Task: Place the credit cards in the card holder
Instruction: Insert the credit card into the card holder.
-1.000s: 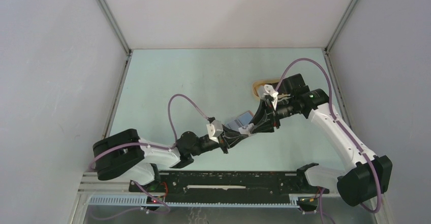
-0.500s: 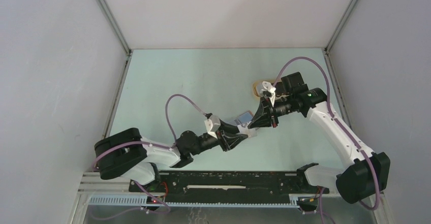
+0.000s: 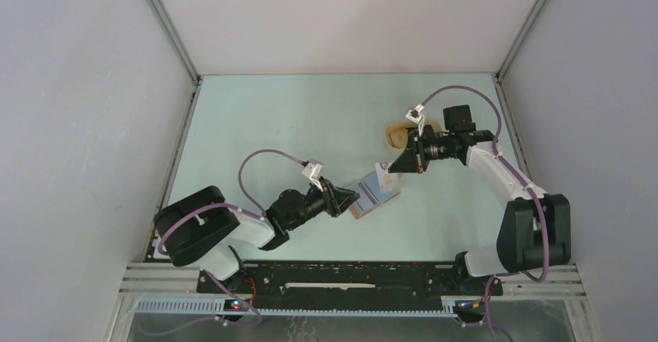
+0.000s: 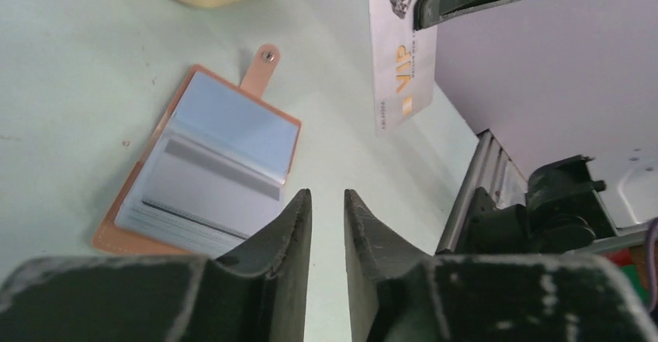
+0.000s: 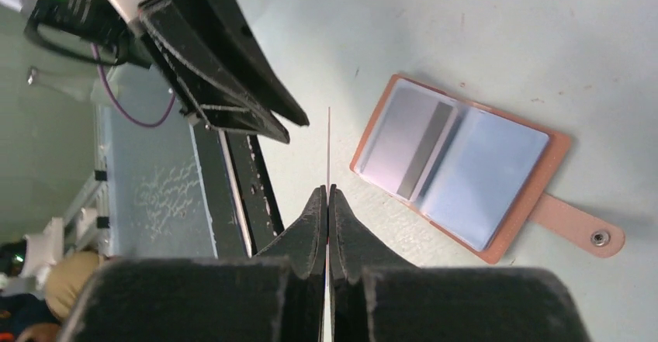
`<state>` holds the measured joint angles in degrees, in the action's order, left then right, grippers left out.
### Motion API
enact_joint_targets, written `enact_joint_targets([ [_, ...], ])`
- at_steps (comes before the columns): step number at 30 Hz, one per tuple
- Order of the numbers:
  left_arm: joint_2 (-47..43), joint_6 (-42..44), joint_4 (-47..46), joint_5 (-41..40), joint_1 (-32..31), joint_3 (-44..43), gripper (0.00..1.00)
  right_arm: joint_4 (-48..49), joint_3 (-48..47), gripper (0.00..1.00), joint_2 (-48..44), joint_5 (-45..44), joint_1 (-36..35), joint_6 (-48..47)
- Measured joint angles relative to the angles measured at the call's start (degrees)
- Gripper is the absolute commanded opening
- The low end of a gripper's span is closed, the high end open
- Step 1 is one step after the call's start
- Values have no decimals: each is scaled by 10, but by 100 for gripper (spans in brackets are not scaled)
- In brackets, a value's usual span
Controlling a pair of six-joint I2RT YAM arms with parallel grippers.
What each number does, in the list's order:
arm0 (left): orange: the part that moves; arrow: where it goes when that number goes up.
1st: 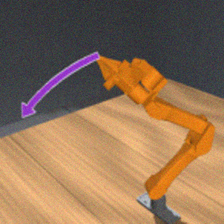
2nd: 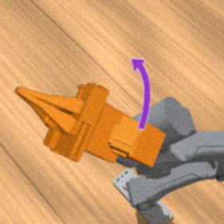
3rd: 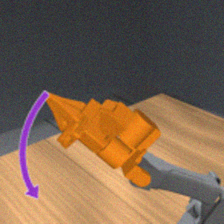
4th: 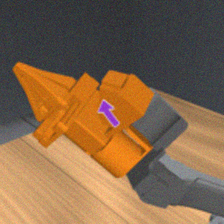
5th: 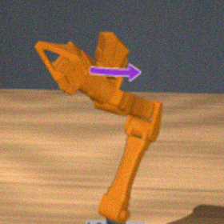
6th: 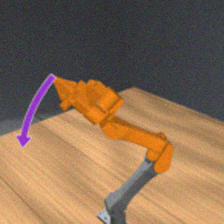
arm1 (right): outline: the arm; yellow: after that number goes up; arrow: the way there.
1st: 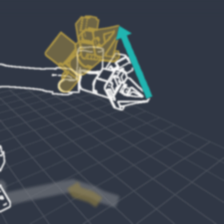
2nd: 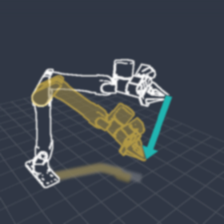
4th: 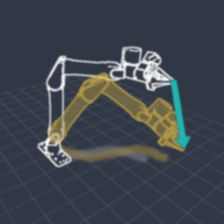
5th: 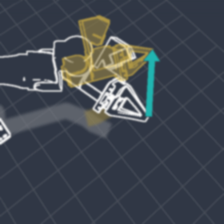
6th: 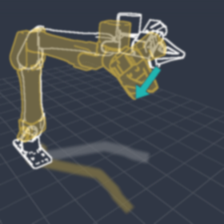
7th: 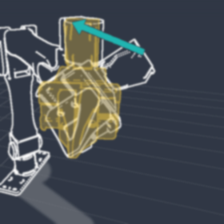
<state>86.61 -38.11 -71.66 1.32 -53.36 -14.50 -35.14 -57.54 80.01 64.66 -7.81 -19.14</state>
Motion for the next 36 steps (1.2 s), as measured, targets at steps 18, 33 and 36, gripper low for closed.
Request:
enact_joint_targets([
  [18,118,-35,191,-36,0,-129,4,96,-25,0,223,-40,-1,143],
  [33,126,-104,262,-90,0,-150,3,103,-45,0,275,-73,-9,163],
  [36,126,-114,266,-94,0,-150,2,103,-52,0,281,-76,-12,163],
])
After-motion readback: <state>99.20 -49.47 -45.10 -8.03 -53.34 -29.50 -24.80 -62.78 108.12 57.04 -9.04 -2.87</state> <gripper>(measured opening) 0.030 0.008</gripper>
